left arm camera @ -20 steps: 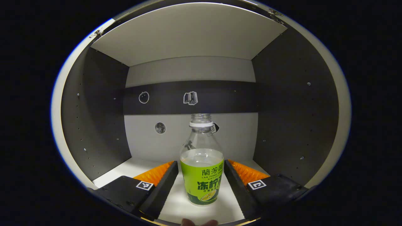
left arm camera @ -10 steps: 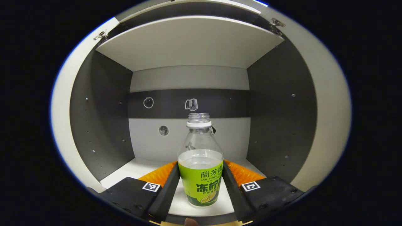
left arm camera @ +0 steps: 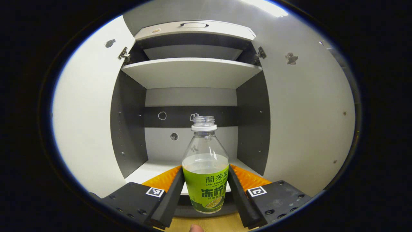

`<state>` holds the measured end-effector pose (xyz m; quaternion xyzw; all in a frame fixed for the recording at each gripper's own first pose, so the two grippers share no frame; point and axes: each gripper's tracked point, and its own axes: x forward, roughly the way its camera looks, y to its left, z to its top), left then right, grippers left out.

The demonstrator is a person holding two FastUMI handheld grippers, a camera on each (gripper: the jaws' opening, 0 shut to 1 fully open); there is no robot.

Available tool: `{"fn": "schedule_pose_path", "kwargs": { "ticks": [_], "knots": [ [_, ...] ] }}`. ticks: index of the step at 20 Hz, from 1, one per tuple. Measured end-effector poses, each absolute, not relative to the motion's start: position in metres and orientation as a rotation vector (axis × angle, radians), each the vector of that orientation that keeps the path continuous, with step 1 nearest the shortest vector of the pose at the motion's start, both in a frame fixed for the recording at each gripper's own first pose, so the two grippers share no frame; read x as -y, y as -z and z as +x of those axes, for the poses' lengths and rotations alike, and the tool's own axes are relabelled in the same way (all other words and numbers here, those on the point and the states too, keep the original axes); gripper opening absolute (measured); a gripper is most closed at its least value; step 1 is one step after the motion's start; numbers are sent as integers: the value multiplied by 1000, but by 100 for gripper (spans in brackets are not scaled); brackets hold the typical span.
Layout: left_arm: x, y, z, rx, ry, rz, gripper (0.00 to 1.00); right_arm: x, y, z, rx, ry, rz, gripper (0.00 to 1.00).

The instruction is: Grasp the bottle in the cabinet with the left hand and place it on the coaster, then close the right door with the right hand and the left door with the left hand.

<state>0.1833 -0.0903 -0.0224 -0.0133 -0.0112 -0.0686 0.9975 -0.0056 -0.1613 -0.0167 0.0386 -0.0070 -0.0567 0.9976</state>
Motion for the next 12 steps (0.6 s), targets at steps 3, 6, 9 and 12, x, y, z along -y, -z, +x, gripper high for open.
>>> {"fn": "schedule_pose_path", "kwargs": {
  "ticks": [3,6,9,12],
  "knots": [
    [88,28,149,27,139,-21,78,145,12,-9,22,87,77,98],
    [87,45,110,20,153,-32,79,132,9,-13,27,65,73,98],
    [90,61,90,22,170,-71,79,125,7,-16,31,57,63,97],
    [89,86,72,31,183,-113,79,118,5,-19,25,57,66,97]
  ]
}}
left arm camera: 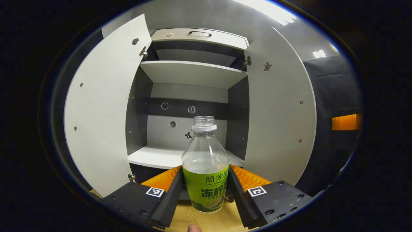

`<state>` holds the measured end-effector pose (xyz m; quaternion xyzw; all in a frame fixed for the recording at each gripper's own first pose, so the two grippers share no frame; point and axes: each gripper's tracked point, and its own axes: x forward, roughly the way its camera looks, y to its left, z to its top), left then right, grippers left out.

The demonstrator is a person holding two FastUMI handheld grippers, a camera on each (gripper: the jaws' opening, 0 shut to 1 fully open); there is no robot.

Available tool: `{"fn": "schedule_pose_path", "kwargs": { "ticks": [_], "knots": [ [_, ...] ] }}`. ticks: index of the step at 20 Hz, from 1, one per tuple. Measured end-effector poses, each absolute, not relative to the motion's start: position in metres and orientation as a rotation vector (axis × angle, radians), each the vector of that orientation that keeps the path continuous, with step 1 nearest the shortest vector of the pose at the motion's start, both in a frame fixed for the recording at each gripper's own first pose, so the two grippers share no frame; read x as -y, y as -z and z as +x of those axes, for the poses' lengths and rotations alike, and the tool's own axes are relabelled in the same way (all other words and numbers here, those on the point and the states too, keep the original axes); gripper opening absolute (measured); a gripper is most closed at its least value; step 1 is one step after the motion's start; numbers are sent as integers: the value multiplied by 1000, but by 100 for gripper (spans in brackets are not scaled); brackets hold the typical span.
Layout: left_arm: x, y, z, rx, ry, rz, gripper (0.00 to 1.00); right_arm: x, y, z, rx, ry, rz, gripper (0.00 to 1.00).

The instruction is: Grasp the bottle in the cabinet with the left hand and place it on the coaster, then close the right door with the right hand and the left door with the left hand.

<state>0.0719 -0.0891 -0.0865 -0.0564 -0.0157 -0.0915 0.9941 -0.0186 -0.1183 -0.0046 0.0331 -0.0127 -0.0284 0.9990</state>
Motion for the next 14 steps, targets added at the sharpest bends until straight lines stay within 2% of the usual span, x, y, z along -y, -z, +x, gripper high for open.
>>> {"fn": "schedule_pose_path", "kwargs": {
  "ticks": [7,14],
  "knots": [
    [72,180,30,-7,128,-71,79,106,3,-21,18,33,45,98],
    [92,273,-7,-112,198,-52,80,105,-1,-14,22,44,21,98]
  ]
}}
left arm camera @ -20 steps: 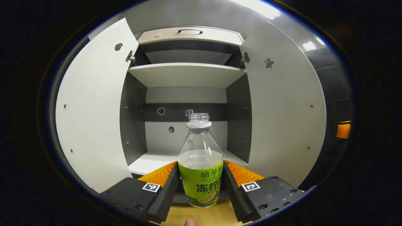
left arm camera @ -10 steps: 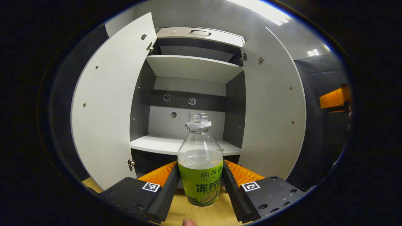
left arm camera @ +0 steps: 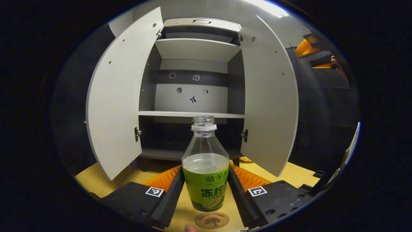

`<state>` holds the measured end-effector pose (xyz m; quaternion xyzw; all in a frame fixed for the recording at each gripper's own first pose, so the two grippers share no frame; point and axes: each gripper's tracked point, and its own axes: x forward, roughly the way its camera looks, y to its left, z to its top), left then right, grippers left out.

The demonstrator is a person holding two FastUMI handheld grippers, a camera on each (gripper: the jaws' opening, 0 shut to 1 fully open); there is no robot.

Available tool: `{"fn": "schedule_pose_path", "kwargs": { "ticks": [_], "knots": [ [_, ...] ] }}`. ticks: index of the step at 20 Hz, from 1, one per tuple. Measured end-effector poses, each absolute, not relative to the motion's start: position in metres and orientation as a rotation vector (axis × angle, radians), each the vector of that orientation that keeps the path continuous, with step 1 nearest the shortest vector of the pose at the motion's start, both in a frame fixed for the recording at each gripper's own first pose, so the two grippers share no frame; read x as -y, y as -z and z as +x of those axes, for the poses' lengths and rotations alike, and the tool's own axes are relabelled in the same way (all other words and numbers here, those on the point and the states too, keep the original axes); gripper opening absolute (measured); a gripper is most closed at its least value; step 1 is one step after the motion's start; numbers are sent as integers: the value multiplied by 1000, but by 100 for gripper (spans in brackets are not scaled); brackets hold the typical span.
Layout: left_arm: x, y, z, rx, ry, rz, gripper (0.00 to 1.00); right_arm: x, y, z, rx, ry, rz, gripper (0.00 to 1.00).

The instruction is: Grasp the bottle in the cabinet with the left hand and place it on the coaster, then close the right door with the right hand and the left door with the left hand.

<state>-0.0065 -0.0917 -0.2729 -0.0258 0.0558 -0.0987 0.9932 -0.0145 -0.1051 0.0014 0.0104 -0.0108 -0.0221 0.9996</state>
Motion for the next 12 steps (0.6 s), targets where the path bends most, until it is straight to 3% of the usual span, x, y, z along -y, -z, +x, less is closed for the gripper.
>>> {"fn": "schedule_pose_path", "kwargs": {
  "ticks": [12],
  "knots": [
    [109,353,-4,-205,246,-35,81,108,-4,-14,11,72,-81,96]
  ]
}}
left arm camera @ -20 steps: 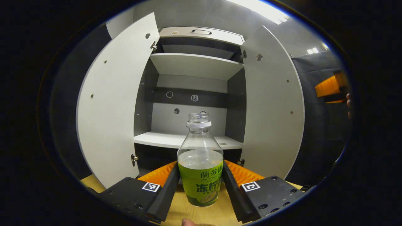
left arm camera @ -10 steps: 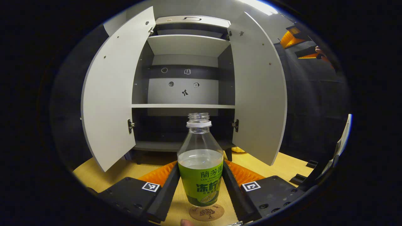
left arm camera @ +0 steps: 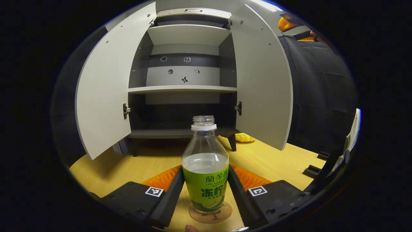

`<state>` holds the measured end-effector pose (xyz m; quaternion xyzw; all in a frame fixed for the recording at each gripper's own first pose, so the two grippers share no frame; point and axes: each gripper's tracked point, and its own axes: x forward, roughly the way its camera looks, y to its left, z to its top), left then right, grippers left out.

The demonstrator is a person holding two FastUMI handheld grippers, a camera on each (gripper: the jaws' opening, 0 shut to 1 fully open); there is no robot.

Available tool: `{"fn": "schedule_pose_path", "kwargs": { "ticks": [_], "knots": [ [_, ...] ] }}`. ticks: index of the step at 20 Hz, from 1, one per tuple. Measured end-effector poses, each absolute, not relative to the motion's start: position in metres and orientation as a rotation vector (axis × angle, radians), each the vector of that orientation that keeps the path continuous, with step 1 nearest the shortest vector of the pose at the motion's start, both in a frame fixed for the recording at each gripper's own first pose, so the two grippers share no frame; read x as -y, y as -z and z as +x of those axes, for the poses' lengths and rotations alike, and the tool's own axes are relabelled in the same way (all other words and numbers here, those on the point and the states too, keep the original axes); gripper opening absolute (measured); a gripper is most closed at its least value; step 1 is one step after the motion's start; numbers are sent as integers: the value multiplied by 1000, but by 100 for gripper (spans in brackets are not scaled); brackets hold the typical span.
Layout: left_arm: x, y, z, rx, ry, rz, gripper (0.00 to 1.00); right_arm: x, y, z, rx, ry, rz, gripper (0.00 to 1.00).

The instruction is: Grasp the bottle in the cabinet with the left hand and place it on the coaster, then close the right door with the right hand and the left door with the left hand.

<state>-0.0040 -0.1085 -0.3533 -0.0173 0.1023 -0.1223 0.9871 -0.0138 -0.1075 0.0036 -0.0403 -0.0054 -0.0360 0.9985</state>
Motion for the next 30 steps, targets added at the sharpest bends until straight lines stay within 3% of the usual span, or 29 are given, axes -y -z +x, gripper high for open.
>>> {"fn": "schedule_pose_path", "kwargs": {
  "ticks": [8,11,25,30],
  "knots": [
    [117,372,-11,-232,275,-32,82,101,1,-19,-17,64,-82,97],
    [113,376,-13,-252,266,-41,94,101,1,-21,-17,68,-76,98],
    [111,391,-49,-326,276,-51,95,103,3,-22,-21,40,-41,98],
    [96,356,-66,-307,258,-59,95,115,6,-7,-28,35,4,98]
  ]
}}
